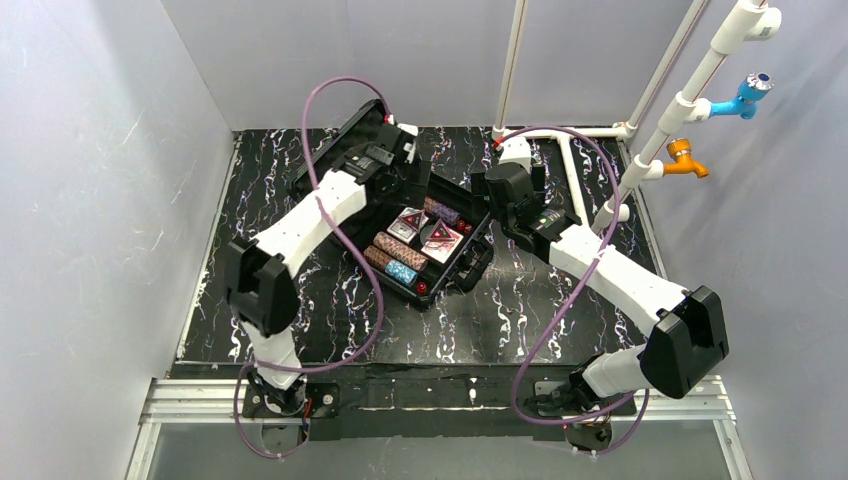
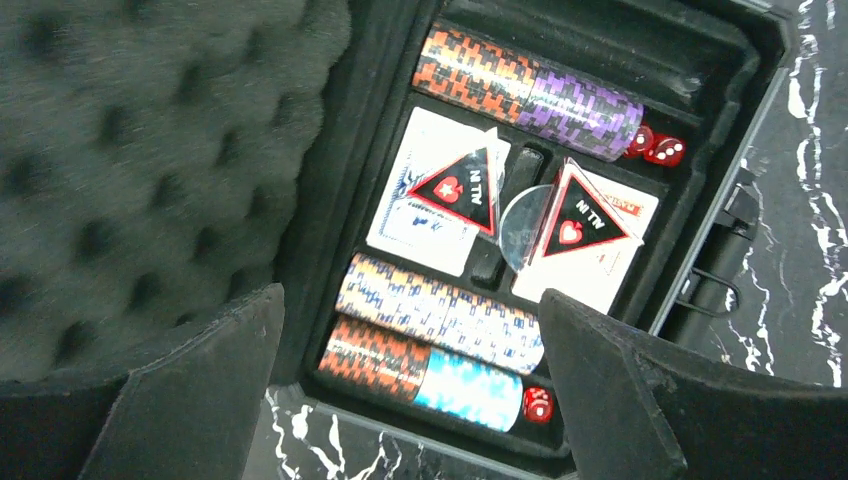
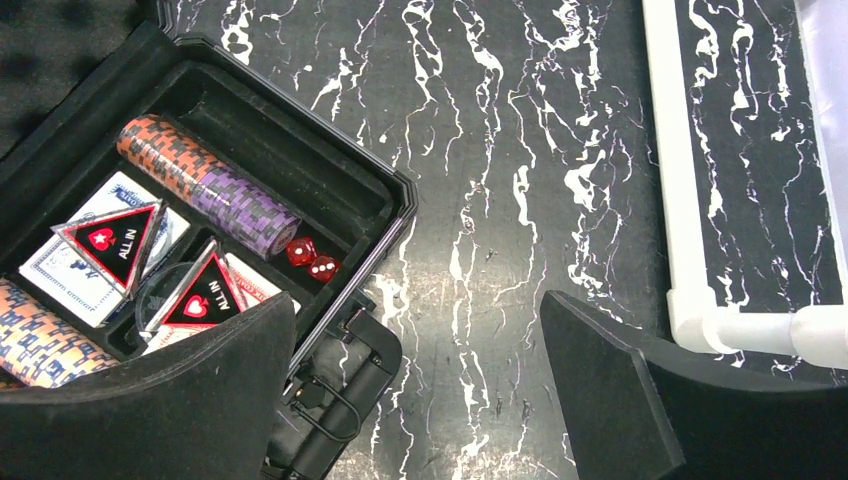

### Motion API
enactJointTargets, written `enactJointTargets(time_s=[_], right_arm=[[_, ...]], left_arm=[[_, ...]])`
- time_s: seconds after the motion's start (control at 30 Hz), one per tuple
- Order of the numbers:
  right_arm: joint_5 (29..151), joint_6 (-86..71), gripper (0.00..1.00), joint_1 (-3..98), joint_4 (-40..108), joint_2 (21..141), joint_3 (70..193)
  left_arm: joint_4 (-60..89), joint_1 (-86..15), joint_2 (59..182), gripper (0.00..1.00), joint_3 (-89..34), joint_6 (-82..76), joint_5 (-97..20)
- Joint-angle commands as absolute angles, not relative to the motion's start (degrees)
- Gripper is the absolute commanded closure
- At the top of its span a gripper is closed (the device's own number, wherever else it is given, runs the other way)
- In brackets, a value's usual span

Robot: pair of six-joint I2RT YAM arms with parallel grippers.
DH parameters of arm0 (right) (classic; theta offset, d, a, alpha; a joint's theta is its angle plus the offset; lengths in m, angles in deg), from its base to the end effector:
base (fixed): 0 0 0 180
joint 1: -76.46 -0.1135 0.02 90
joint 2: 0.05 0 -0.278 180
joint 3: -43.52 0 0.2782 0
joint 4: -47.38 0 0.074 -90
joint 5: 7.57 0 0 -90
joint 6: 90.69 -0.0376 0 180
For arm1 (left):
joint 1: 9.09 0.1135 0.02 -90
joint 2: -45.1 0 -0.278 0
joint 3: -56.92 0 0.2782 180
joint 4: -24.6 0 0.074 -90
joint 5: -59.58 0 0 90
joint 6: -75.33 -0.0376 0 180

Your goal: Pack up texas hold em set

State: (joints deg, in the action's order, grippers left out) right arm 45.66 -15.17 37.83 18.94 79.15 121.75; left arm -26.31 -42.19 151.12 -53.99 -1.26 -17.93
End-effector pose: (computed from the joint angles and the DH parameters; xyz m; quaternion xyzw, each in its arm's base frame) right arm 0.2771 0.1927 0.3307 -0.0158 0.8345 -0.0296 0.5500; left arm 0.3821 -0.2394 0.3248 0.1175 0.9151 -0.0543 0.3818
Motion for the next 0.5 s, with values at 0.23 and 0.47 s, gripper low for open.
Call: enactJointTargets(time_s=[0.23,0.47], right_arm=[[50.37,-17.26,0.0,37.79,23.28,76.61,123.17],[54.15,-18.3,0.0,37.79,26.41,73.94,121.28]], left_arm=[[-22.45,-41.96,126.79,0.02,-40.75,-4.17,-10.54],[-21.29,-41.75,114.75,0.02,-34.07,-8.4,-3.53]])
